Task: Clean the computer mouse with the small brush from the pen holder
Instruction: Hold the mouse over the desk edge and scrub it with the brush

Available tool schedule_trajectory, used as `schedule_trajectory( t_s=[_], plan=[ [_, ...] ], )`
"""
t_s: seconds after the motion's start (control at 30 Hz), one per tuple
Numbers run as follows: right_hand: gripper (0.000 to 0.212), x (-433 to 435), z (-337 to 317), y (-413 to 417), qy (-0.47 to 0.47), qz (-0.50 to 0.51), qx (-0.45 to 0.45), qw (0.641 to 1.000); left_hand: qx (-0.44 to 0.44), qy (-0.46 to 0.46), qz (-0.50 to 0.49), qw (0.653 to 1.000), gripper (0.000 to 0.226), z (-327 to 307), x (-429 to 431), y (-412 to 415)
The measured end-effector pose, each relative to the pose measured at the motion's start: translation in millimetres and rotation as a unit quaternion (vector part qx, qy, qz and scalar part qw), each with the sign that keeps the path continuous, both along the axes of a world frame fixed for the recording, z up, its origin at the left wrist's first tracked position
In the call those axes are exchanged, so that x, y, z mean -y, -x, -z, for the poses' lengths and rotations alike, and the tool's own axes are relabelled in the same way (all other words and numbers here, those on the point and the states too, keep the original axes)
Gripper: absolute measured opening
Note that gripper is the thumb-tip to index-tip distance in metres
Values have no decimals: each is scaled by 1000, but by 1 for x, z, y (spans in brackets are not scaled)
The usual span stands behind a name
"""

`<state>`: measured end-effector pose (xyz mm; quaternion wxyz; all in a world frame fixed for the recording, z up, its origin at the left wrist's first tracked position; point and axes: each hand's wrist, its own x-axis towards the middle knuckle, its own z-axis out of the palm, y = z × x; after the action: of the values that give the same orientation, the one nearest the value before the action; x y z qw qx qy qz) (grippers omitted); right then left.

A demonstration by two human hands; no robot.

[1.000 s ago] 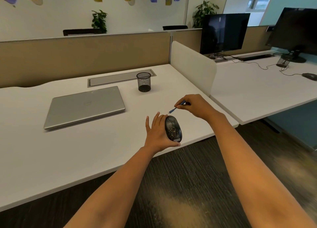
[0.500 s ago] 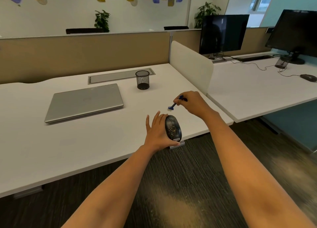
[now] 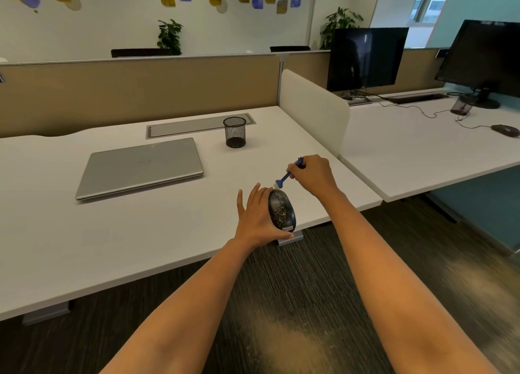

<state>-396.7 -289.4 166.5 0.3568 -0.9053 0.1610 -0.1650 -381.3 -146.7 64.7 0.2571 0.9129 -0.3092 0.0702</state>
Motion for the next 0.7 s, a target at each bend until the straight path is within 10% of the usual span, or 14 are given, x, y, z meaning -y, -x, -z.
schedule_trajectory(
  t_s=[0.7],
  plan=[
    [25,5,-8,-1,28,20,-81,996,0,-13,11,1000,114,2,-4,1]
  ],
)
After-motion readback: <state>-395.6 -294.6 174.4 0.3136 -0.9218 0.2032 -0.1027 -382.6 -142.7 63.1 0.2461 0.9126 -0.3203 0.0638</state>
